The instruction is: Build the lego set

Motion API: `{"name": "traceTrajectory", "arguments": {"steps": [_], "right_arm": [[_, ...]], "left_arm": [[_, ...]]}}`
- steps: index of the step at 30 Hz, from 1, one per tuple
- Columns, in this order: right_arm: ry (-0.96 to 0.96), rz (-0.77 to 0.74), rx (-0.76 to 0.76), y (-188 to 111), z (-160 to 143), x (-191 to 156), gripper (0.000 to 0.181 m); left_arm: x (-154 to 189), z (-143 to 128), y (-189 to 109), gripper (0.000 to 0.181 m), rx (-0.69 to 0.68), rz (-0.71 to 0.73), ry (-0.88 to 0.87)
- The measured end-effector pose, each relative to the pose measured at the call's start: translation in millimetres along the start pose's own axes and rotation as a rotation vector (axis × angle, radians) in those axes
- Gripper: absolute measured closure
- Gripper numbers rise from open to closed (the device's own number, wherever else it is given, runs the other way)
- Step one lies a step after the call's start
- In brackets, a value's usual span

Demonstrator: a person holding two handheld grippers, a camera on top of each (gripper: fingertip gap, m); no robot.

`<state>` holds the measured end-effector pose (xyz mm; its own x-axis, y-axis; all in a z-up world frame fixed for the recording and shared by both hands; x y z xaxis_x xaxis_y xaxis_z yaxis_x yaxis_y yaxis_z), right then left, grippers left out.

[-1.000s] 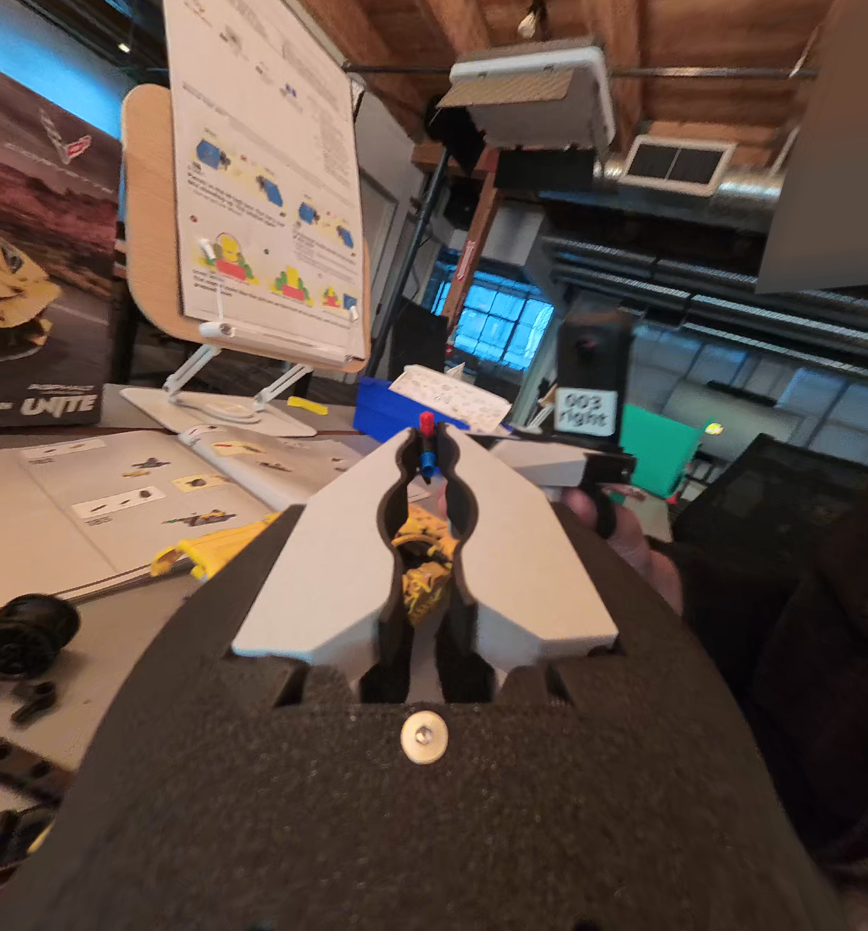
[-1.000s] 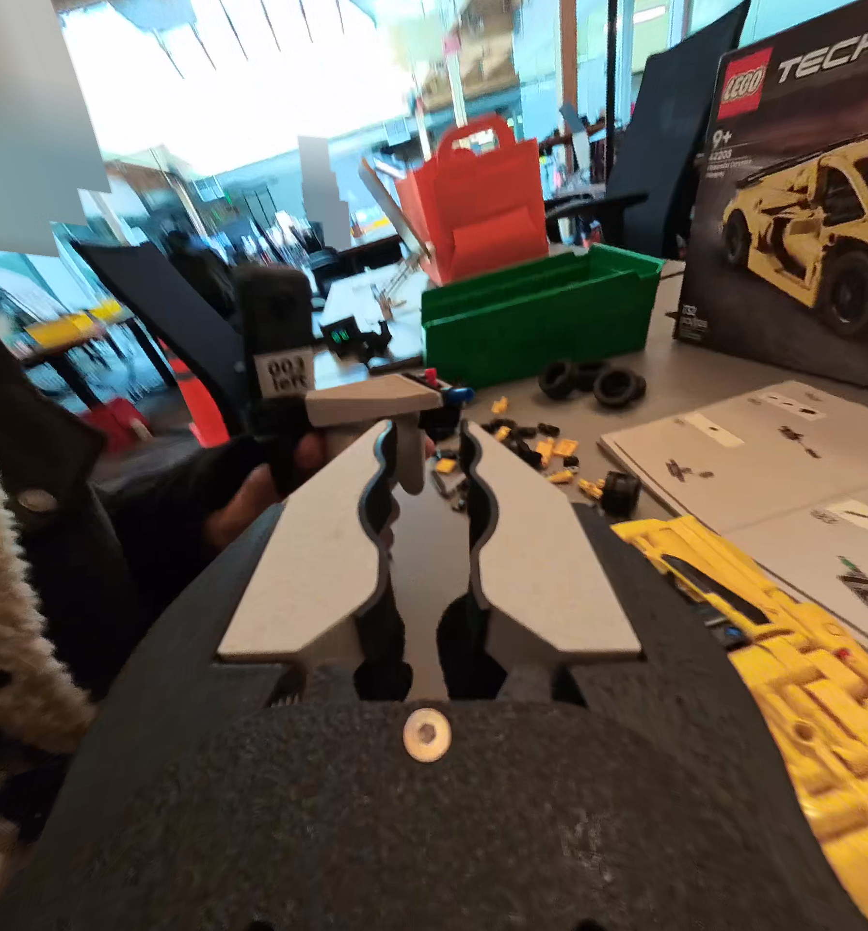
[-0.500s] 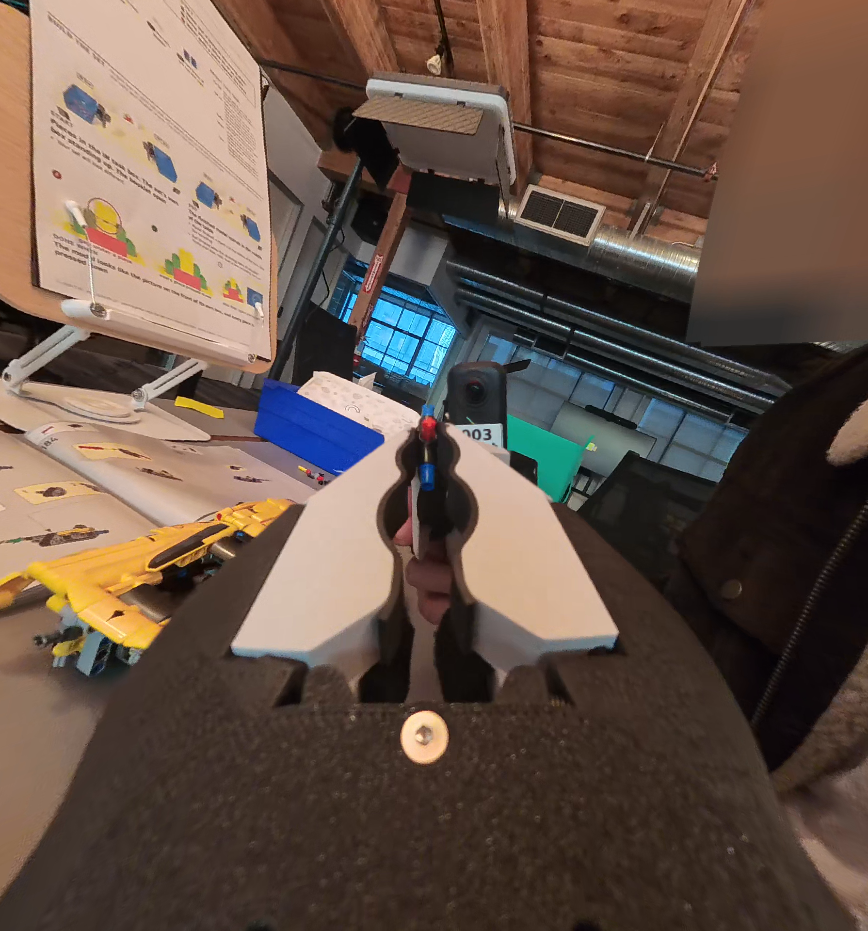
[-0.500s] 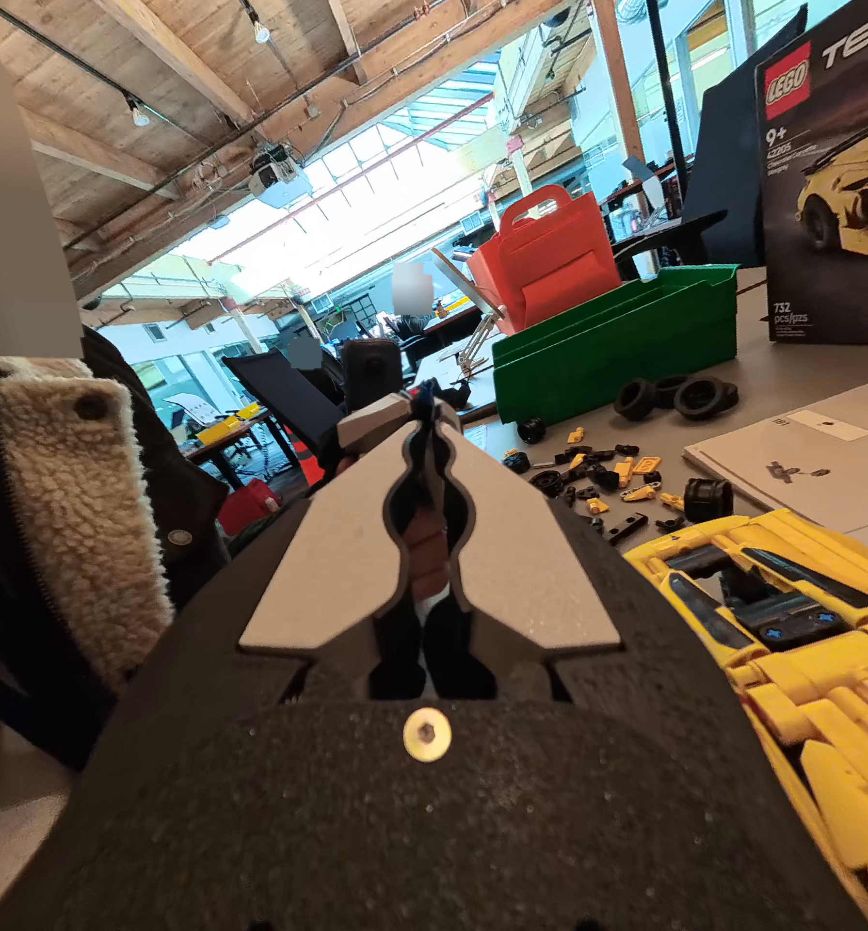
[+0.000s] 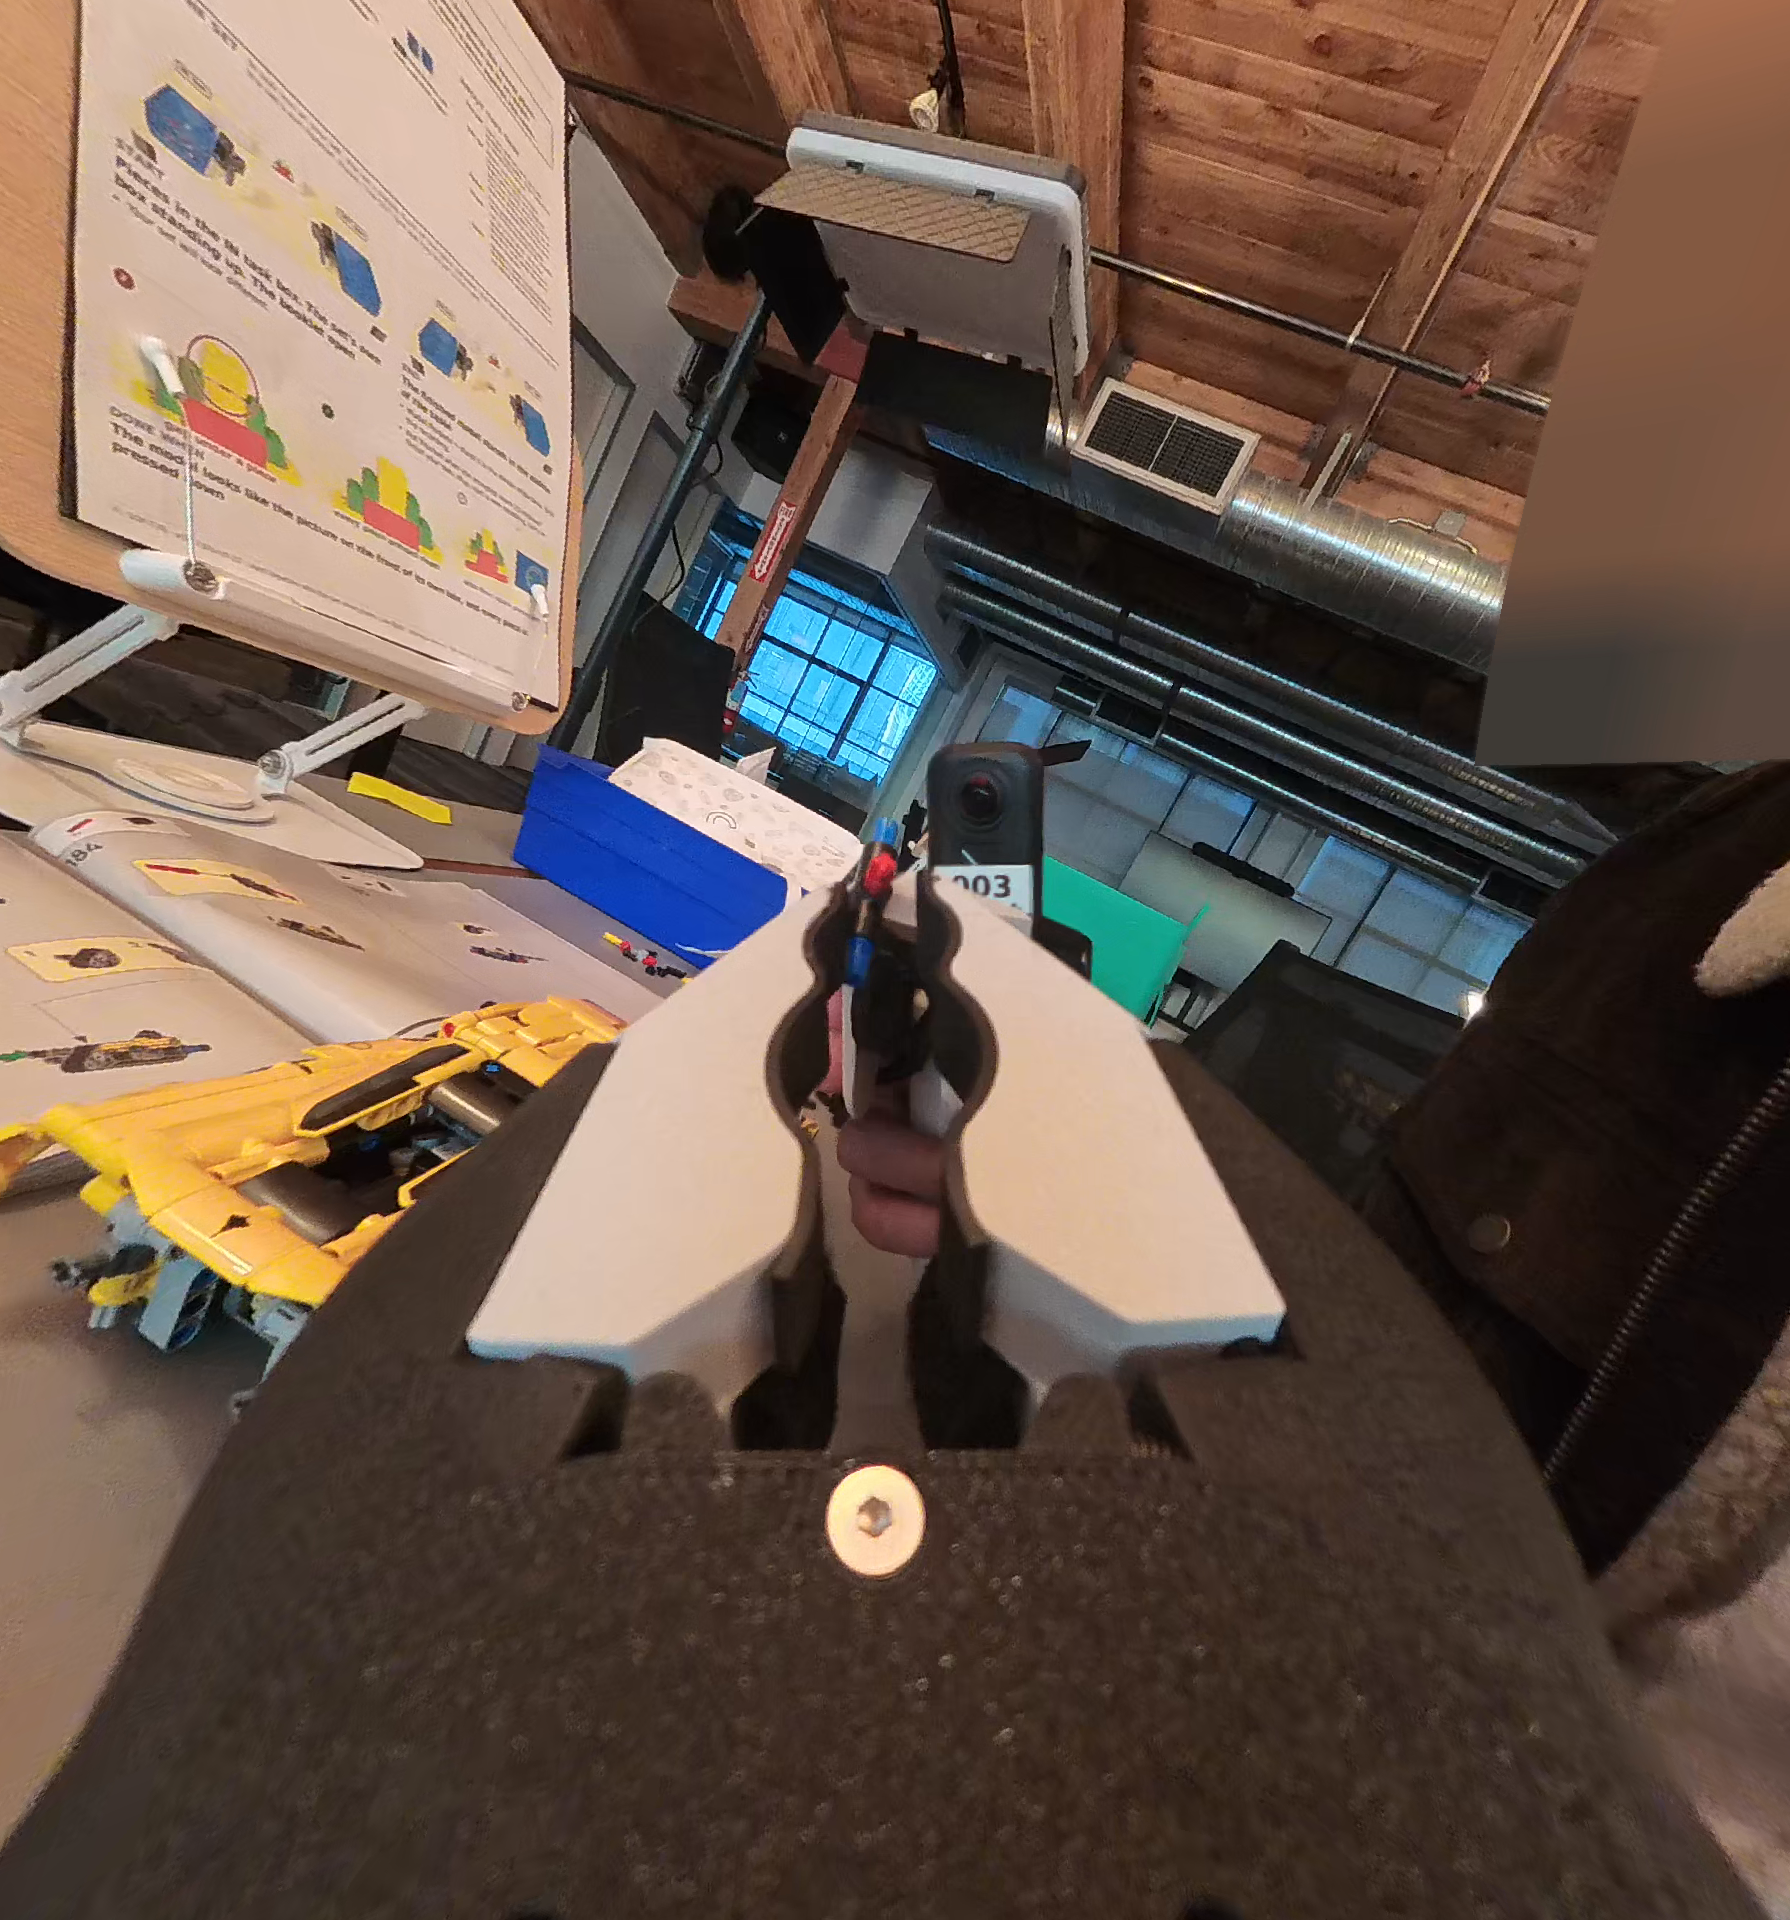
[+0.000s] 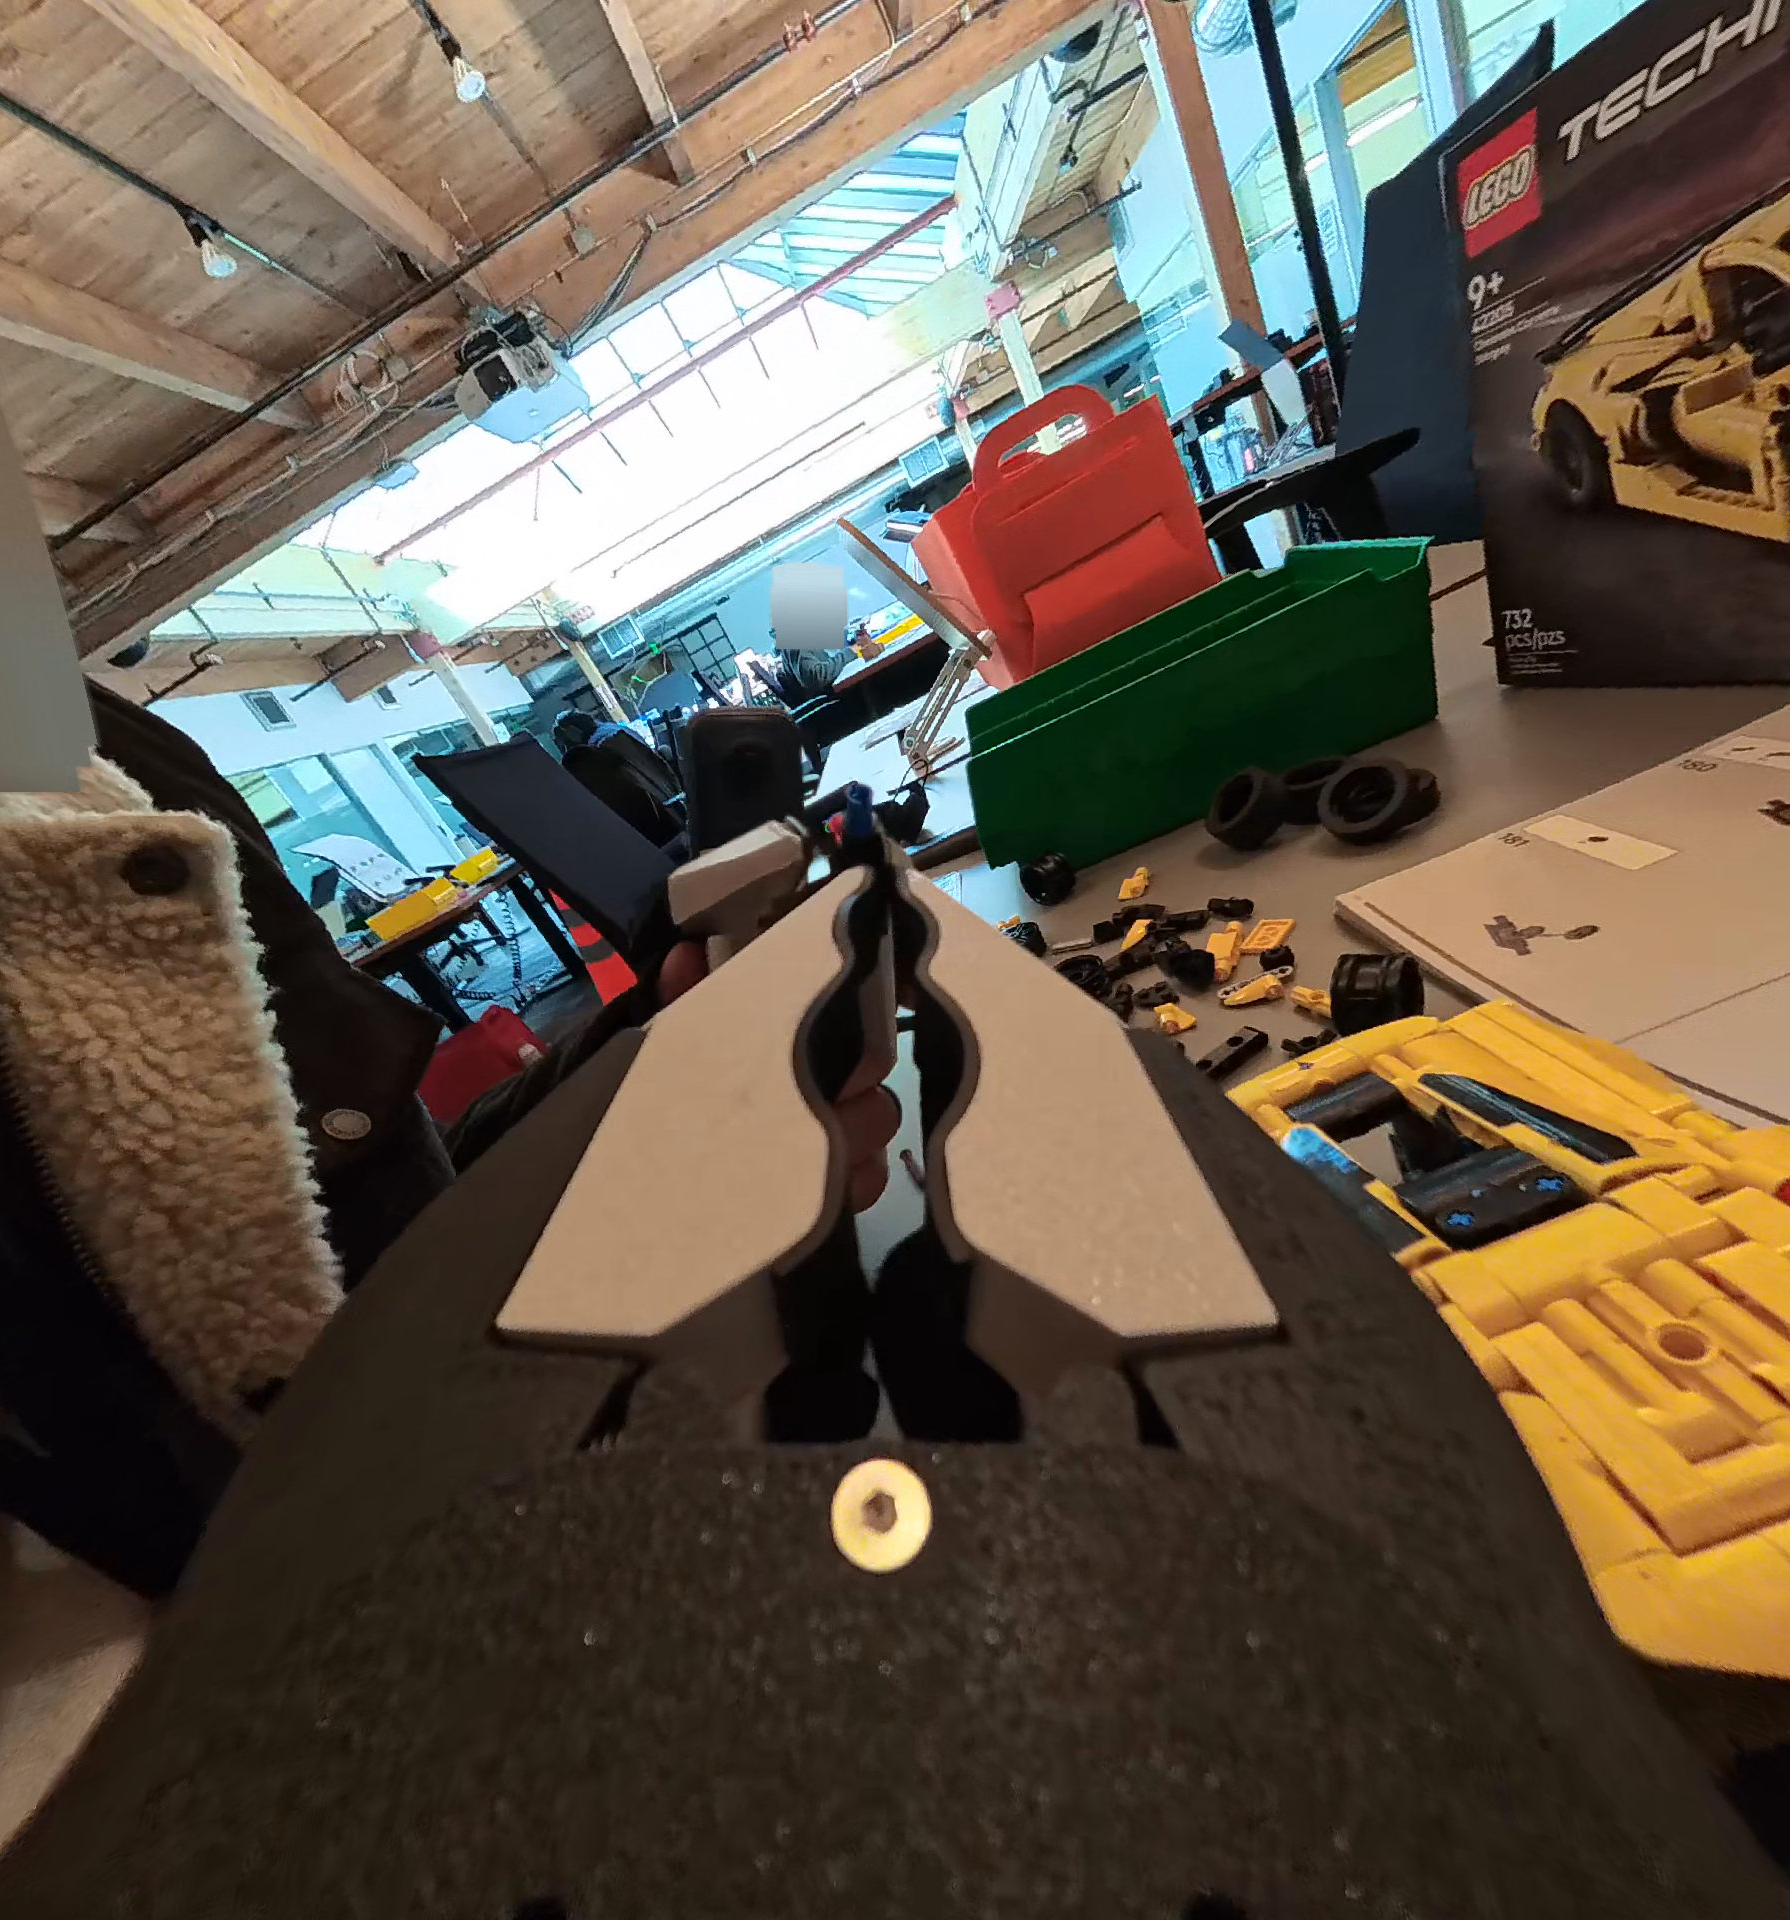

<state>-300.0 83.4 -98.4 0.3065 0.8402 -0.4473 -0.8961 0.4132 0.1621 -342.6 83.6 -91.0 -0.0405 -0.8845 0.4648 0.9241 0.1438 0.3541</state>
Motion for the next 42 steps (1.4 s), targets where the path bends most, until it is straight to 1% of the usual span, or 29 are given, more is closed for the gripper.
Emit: {"name": "traceTrajectory", "arguments": {"steps": [4,10,12,15,17,19,22,25,27,29,32,34,37,39,42], "right_arm": [[0.082,0.029,0.007,-4.6,1.6,1.0,0.181],[0.141,0.036,0.038,-10.4,6.0,5.1,0.181],[0.185,0.055,0.027,-11.3,4.8,5.4,0.181],[0.329,0.167,-0.060,-12.5,-2.3,-3.7,0.181],[0.362,0.181,-0.113,-19.7,-3.6,-3.8,0.181],[0.417,0.184,-0.184,-27.1,-9.3,0.5,0.181],[0.487,0.229,-0.206,-32.8,-9.3,-1.5,0.181],[0.476,0.214,-0.283,-31.6,-21.3,-2.2,0.181],[0.485,0.228,-0.284,-29.5,-22.5,-4.7,0.181],[0.481,0.200,-0.281,-29.3,-24.0,-0.1,0.181],[0.490,0.184,-0.255,-30.0,-21.9,4.0,0.181],[0.486,0.156,-0.243,-29.9,-21.7,8.2,0.181],[0.499,0.128,-0.167,-30.3,-14.0,14.5,0.181],[0.510,0.117,-0.131,-31.0,-10.9,17.5,0.181],[0.510,0.121,-0.128,-29.6,-11.4,16.0,0.181]], "left_arm": [[-0.5,-0.4,0.0,0.170,-0.001,-0.001,-0.006],[-2.4,-0.6,-0.3,0.172,-0.004,0.016,0.007],[-2.7,0.7,-1.0,0.172,0.003,0.015,0.005],[-2.3,-0.9,0.0,0.171,-0.011,-0.011,-0.022],[5.0,-3.5,2.1,0.170,-0.027,-0.092,-0.085],[12.7,-9.1,5.3,0.167,-0.060,-0.147,-0.106],[15.0,-22.8,10.9,0.165,-0.140,-0.127,-0.048],[11.0,-31.1,13.4,0.165,-0.189,-0.085,-0.010],[9.0,-30.9,12.8,0.166,-0.189,-0.072,-0.010],[7.9,-31.6,11.7,0.176,-0.195,-0.073,-0.019],[4.8,-32.8,11.7,0.176,-0.201,-0.061,-0.039],[0.5,-33.4,11.3,0.174,-0.205,-0.039,-0.047],[-5.3,-37.3,11.6,0.168,-0.224,-0.010,-0.060],[-8.1,-44.4,13.3,0.160,-0.264,0.006,-0.067],[-6.4,-48.5,15.0,0.162,-0.291,0.013,-0.030]]}}
Point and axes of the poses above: each gripper's, where its closed fingertips meet, y out along the fingers, z out of its top, x = y × z across the jaws, the point moved 2 cm from there along -y, back along the fingers, and after that the axes turned 1 degree about z, right-handed, at the moved point
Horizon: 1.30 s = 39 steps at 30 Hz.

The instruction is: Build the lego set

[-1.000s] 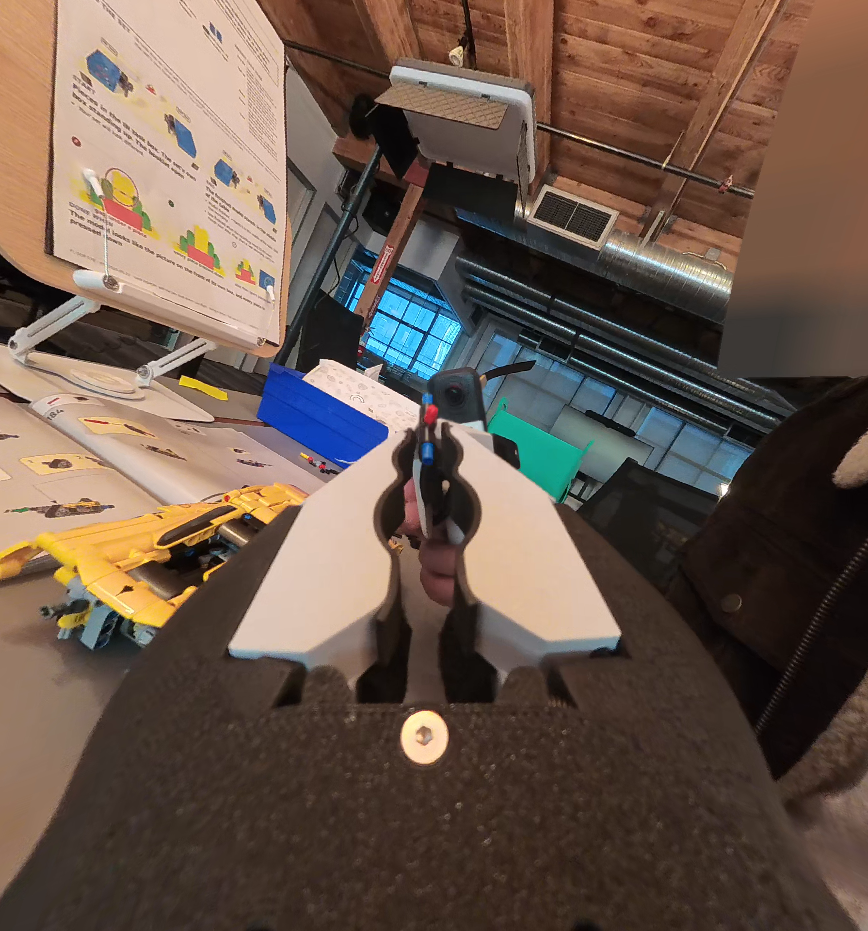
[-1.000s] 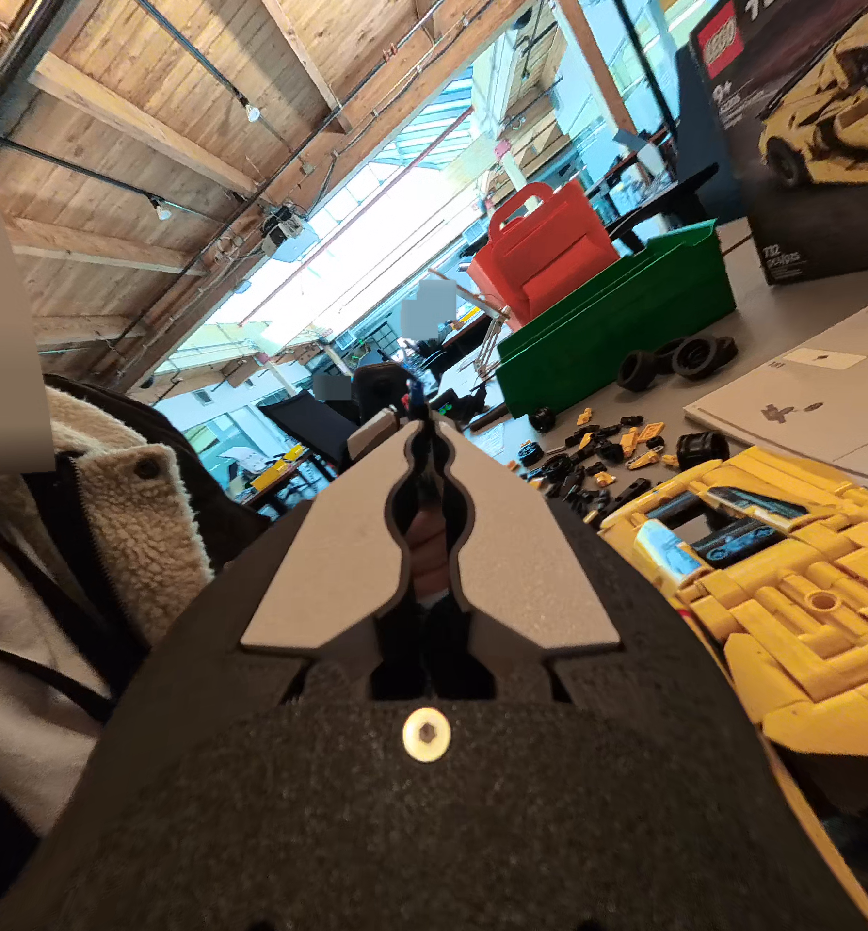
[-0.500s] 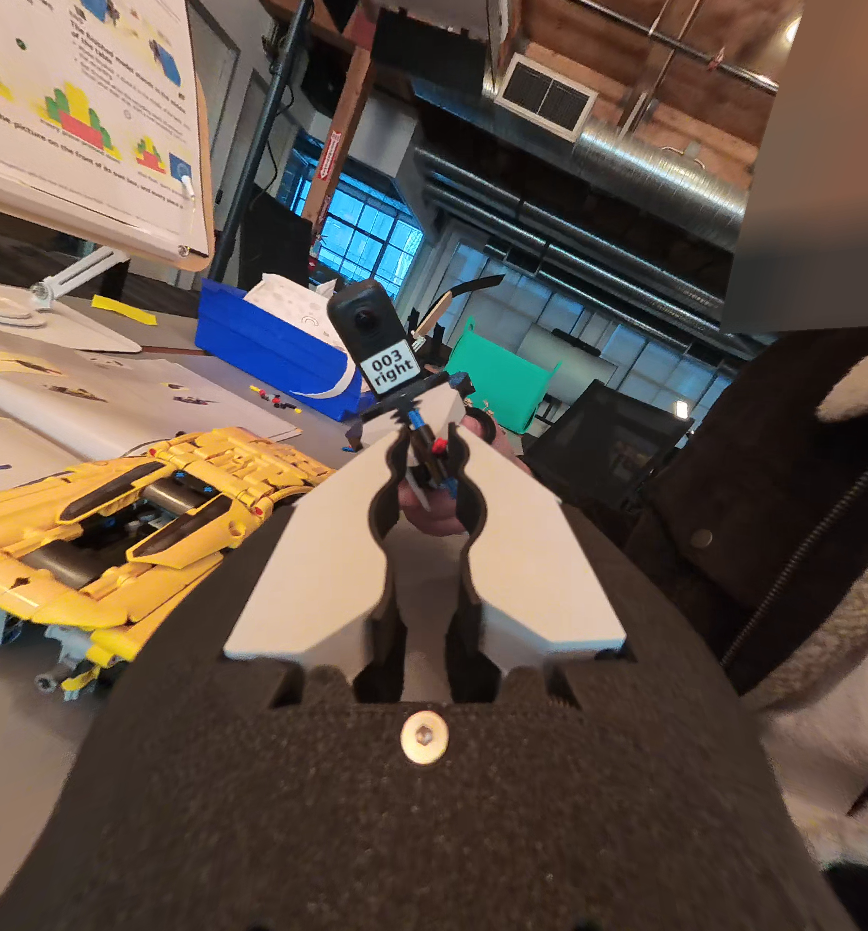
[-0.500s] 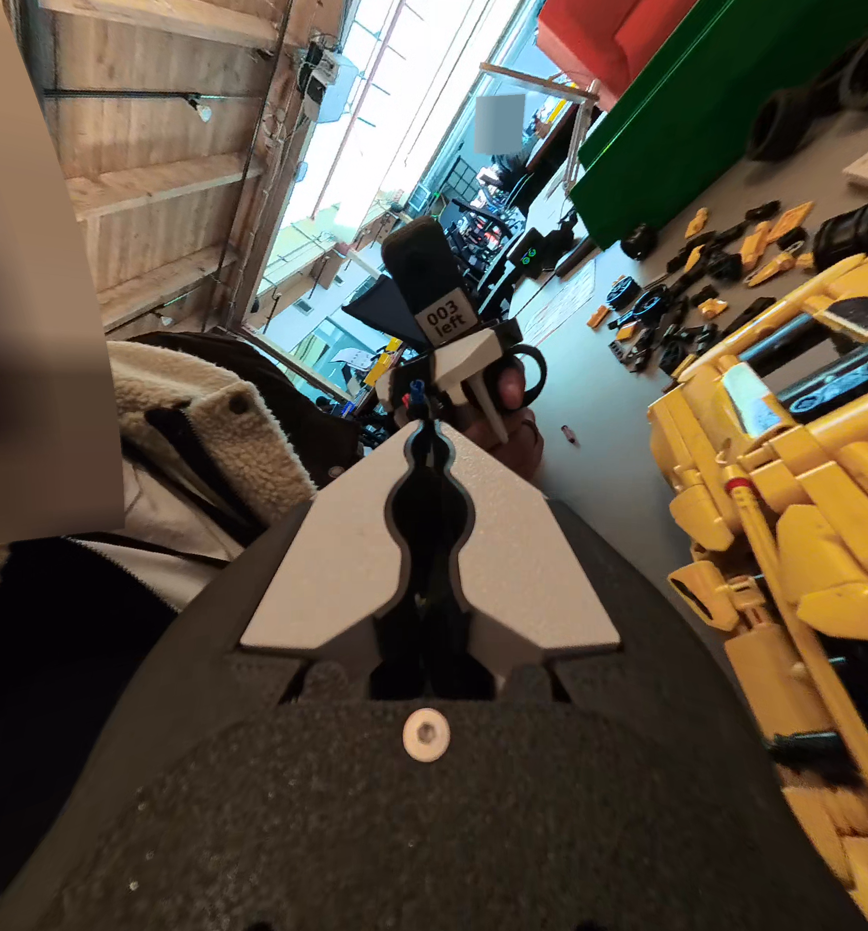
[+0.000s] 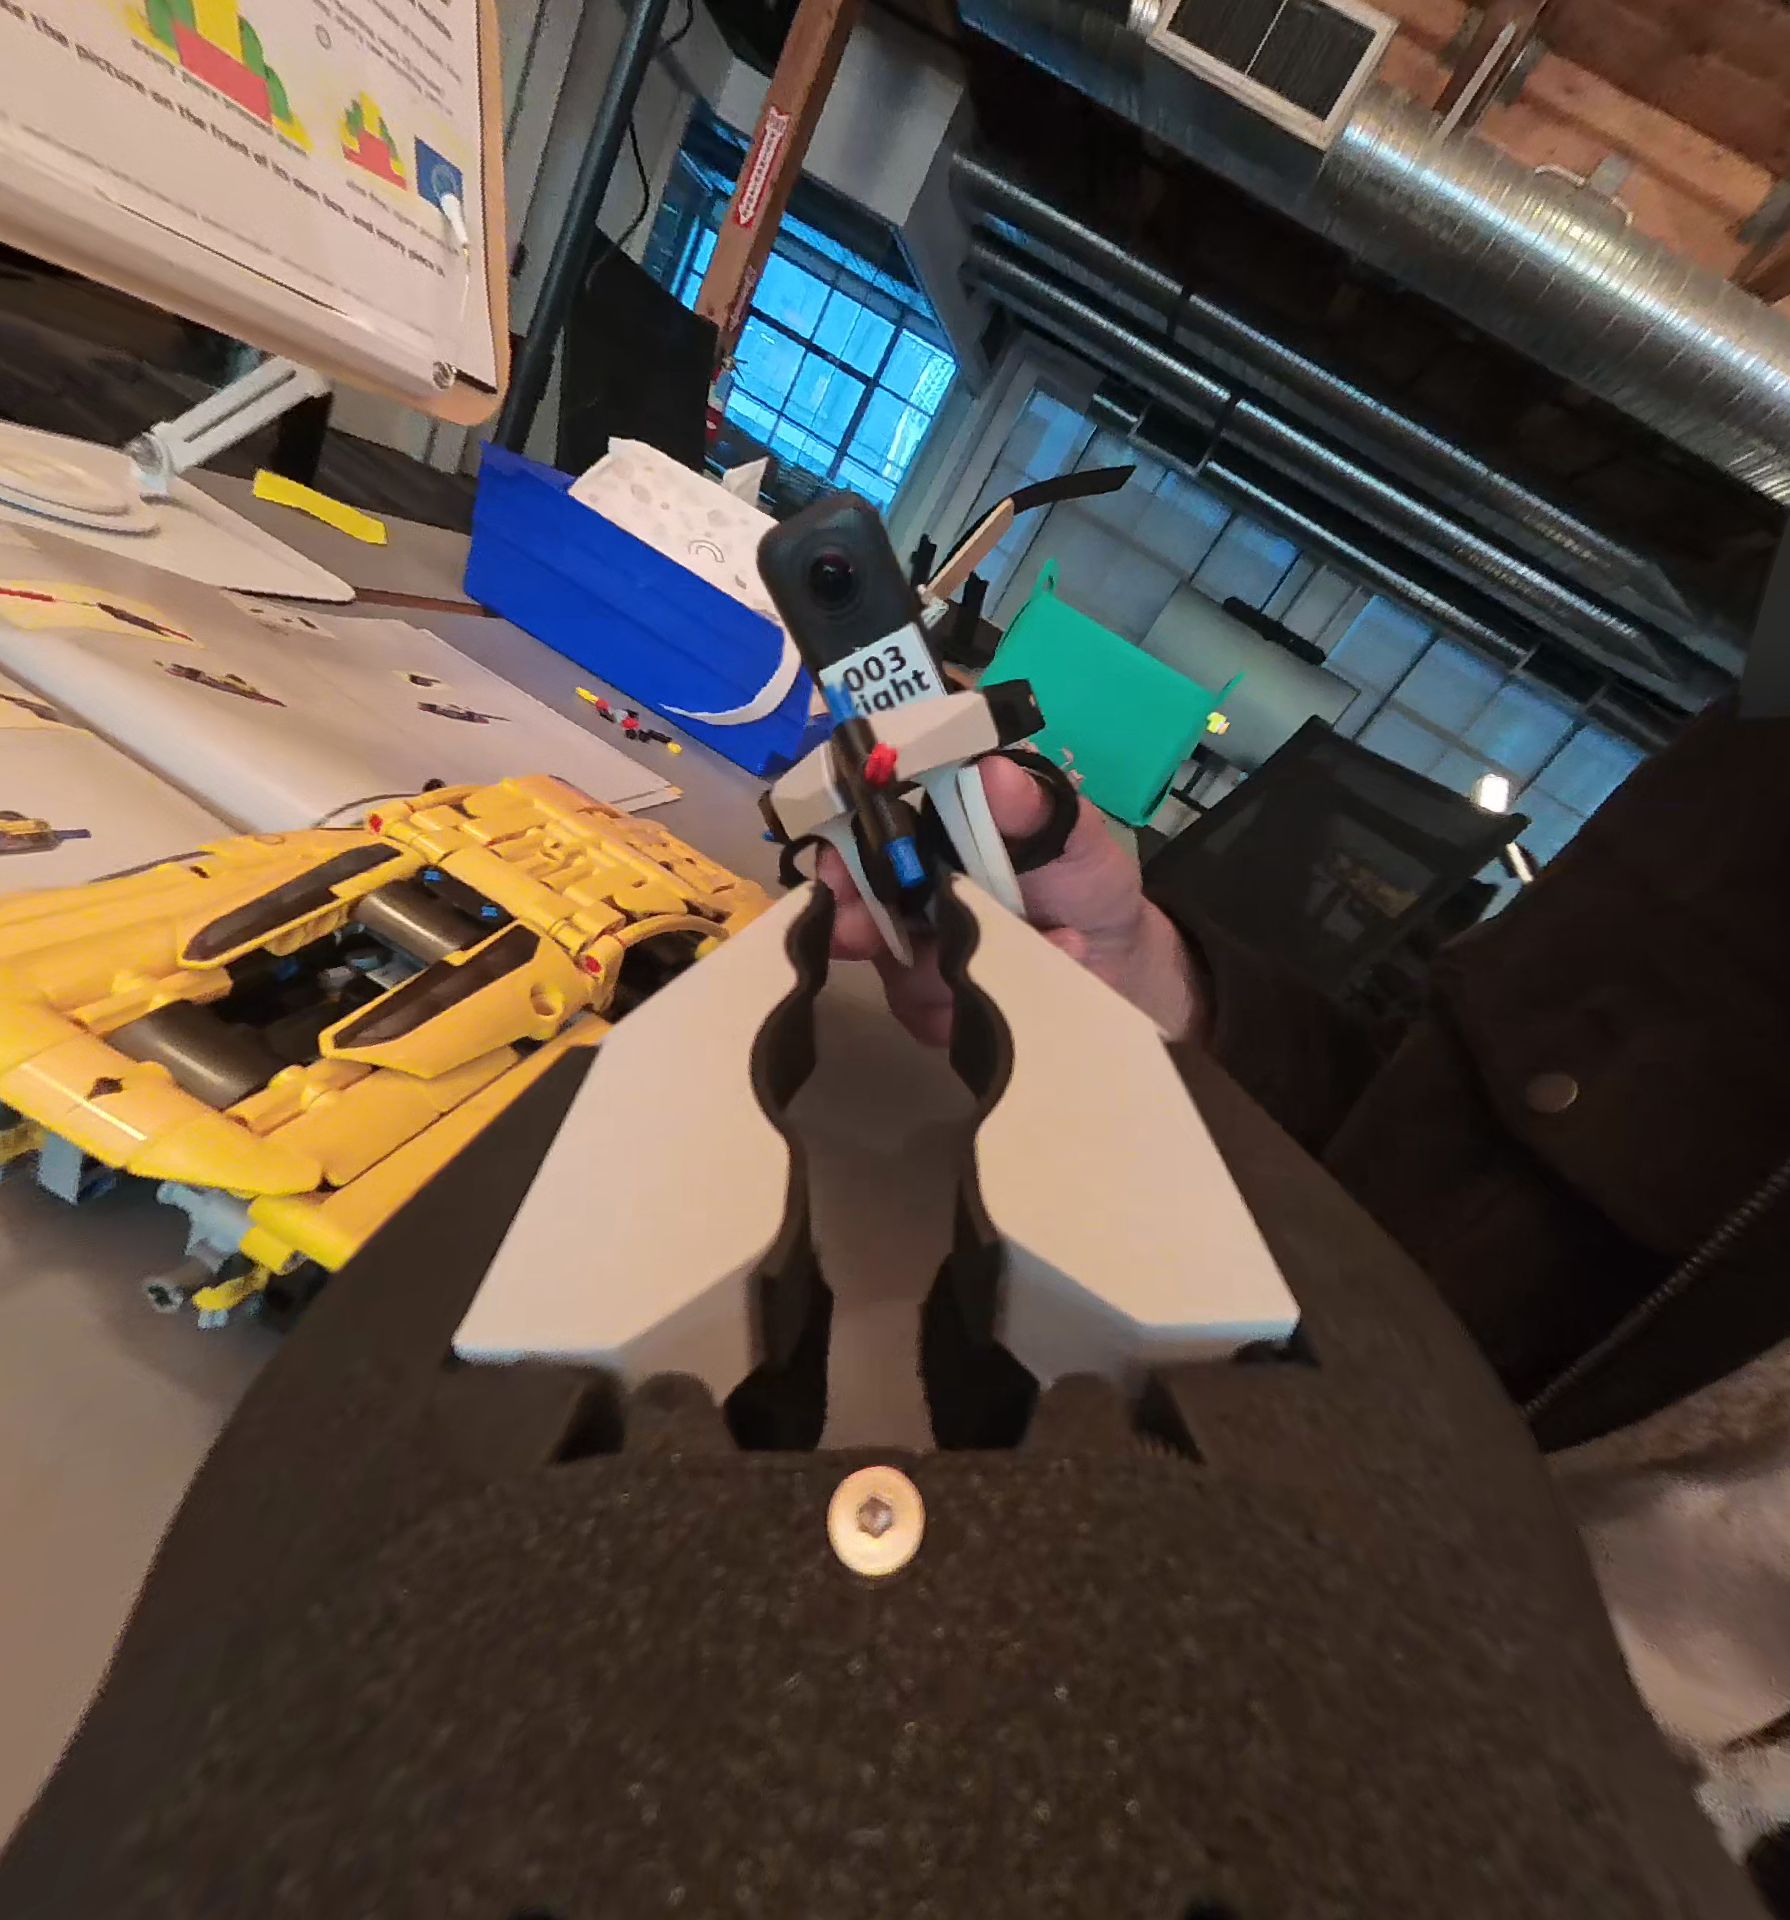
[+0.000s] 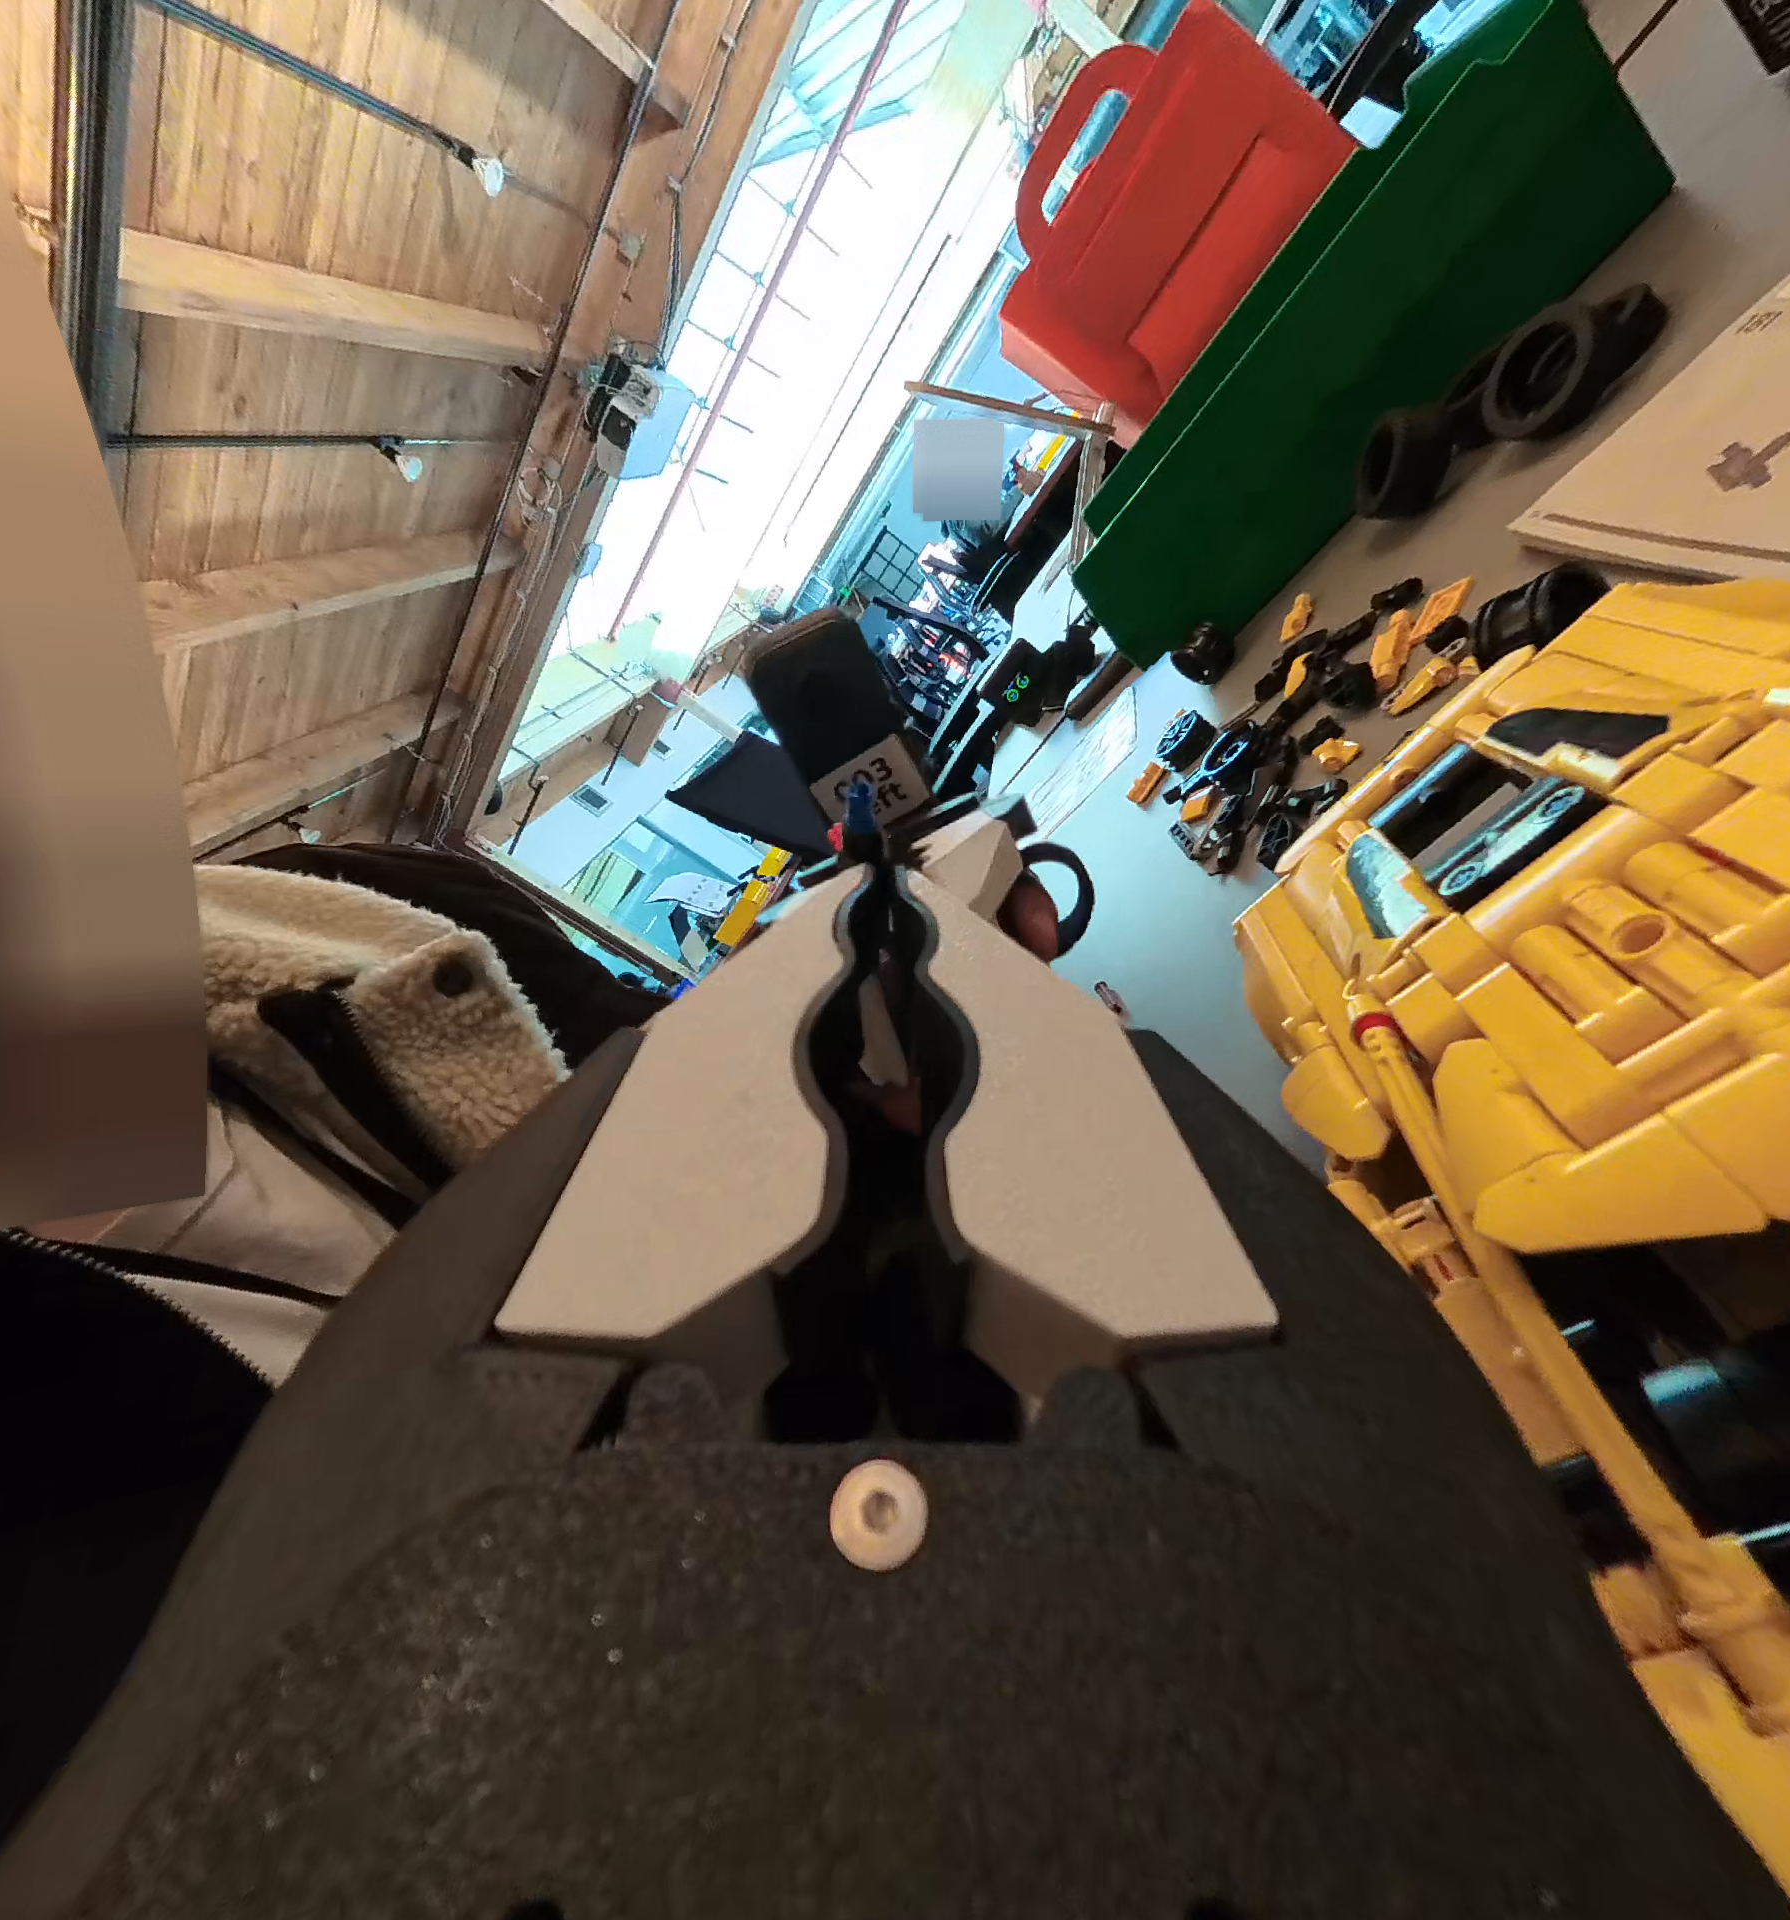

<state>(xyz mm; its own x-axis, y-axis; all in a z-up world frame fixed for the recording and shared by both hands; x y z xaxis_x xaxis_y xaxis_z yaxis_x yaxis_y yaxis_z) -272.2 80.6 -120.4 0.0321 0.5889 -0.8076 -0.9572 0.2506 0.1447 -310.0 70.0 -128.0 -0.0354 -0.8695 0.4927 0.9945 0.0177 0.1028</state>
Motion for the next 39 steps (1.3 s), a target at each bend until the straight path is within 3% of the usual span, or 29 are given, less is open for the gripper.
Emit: {"name": "traceTrajectory", "arguments": {"steps": [4,15,22,30,34,39], "right_arm": [[-0.014,-0.026,-0.017,4.9,-5.5,3.4,0.181],[0.037,0.035,0.002,17.5,-14.7,0.1,0.181],[0.101,0.071,0.076,14.8,-8.0,1.1,0.181],[0.023,0.018,0.006,18.2,-14.7,1.9,0.181],[-0.172,-0.089,-0.039,5.6,-8.4,1.0,0.156],[-0.727,-0.506,-0.082,-44.8,10.2,18.7,0.149]], "left_arm": [[0.0,5.5,-4.1,0.173,0.032,0.020,0.038],[-2.2,20.9,-15.5,0.174,0.138,-0.026,-0.071],[-1.2,19.4,-12.4,0.171,0.133,-0.031,-0.067],[-2.5,15.3,-13.5,0.176,0.097,-0.005,-0.043],[-8.6,4.2,-12.1,0.176,0.027,-0.031,-0.176],[-1.6,-44.1,8.2,0.176,-0.275,-0.090,-0.281]]}}
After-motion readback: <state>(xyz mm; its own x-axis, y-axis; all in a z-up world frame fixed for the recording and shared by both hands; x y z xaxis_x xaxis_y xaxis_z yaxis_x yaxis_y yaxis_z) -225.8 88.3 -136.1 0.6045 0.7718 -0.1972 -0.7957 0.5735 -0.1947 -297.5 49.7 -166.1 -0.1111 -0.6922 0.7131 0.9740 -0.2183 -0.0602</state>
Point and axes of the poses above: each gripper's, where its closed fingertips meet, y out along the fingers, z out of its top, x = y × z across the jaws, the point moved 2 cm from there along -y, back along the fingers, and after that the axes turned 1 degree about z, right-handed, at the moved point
